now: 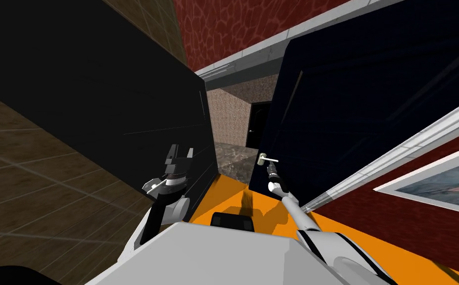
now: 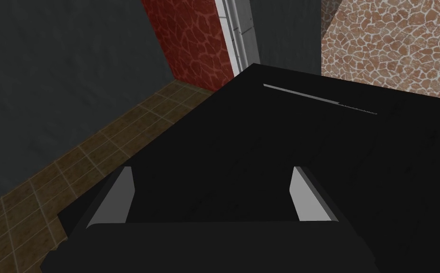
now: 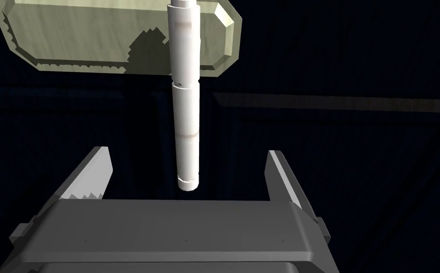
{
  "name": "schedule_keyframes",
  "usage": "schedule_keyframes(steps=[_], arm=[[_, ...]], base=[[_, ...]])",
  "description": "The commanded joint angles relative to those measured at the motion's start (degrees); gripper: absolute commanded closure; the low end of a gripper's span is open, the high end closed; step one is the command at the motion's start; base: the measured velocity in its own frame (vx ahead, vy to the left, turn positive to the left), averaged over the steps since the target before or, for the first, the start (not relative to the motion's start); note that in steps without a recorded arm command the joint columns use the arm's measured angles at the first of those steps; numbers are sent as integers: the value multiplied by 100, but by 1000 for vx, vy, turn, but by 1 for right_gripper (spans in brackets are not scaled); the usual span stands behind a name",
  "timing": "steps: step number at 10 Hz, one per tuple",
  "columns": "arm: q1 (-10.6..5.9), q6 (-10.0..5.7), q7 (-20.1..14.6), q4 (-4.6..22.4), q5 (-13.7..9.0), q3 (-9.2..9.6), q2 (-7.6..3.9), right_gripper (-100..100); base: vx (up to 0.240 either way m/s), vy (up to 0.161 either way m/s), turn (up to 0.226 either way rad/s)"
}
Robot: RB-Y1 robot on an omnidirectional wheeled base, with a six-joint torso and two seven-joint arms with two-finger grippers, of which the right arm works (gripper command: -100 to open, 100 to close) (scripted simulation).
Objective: Pull the door open
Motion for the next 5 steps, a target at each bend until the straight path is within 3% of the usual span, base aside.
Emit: schedule_keyframes(steps=[1, 5], arm=[[0, 0, 0, 0, 0, 0, 0, -100], [81, -65, -137, 96, -53, -68, -187, -100]], base=[[23, -18, 10], [168, -53, 84]])
